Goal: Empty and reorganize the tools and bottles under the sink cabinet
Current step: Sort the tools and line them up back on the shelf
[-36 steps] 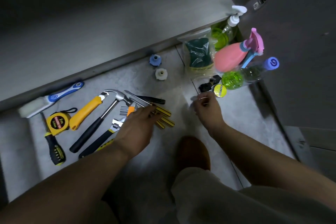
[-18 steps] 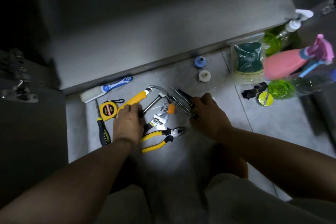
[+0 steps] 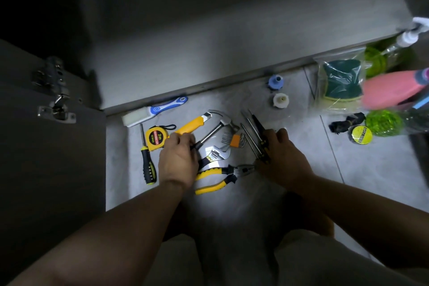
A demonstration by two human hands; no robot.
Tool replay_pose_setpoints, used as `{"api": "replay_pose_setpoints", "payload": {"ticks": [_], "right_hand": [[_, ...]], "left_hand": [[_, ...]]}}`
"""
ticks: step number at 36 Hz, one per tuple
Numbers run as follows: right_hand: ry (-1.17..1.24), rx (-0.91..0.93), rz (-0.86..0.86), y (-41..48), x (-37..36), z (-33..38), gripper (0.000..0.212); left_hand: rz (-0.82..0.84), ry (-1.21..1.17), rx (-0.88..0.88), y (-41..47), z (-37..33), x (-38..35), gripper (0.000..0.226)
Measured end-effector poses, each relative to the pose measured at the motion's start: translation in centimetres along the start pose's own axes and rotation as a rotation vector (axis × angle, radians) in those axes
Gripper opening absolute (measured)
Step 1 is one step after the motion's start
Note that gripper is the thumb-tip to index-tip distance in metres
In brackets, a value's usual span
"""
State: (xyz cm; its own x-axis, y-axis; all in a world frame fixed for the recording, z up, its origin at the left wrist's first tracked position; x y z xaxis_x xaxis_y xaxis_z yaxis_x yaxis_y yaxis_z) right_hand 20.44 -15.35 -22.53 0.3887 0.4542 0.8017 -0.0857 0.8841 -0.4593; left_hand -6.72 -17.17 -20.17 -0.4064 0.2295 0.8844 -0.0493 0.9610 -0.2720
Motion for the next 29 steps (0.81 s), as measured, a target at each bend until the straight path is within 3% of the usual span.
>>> {"api": "replay_pose_setpoints", "payload": {"ticks": [4,10,20,24,29], "right_hand": [[0.000,0.006,-0.007,0.4,0.0,-0.1,0.080],[-0.020,0.041,-0.004,0.3,0.1,-0.3,0.081],[-0.102,0.087,0.024,0.6,0.7,0.3,0.081],[-0.111,0.076,0.037,0.6,0.7,0.3,0.082],[-0.117,0.102,0.016,0.6,0.7,0.2,0.080]], "left_hand": [[-0.147,0.156,0.083,0.4,0.8,1.0,0.035],[-0.187,0.206,0.169,2.9,3.2,2.9,0.065],[-0.079,0.396,0.215,7.2,6.0,4.0,0.052],[-0.076,0.464,0.197,7.5,5.8,3.5,0.032],[-0.121,0.502,-0.025,7.0,6.1,3.4,0.025]]}}
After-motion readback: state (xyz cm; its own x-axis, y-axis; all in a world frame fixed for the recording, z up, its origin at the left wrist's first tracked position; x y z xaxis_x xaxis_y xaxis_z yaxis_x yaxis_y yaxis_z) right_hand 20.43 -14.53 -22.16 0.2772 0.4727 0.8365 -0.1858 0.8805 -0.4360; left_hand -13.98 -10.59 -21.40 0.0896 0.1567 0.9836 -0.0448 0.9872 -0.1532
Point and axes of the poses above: each hand's wrist, its own y-axis towards the middle knuckle, its own x-axis out of the back of the hand, z = x × y, the point moved 3 cm from there along y, towards the middle knuckle, and after that the axes turned 7 degrees about -x, right-handed, at the moved point
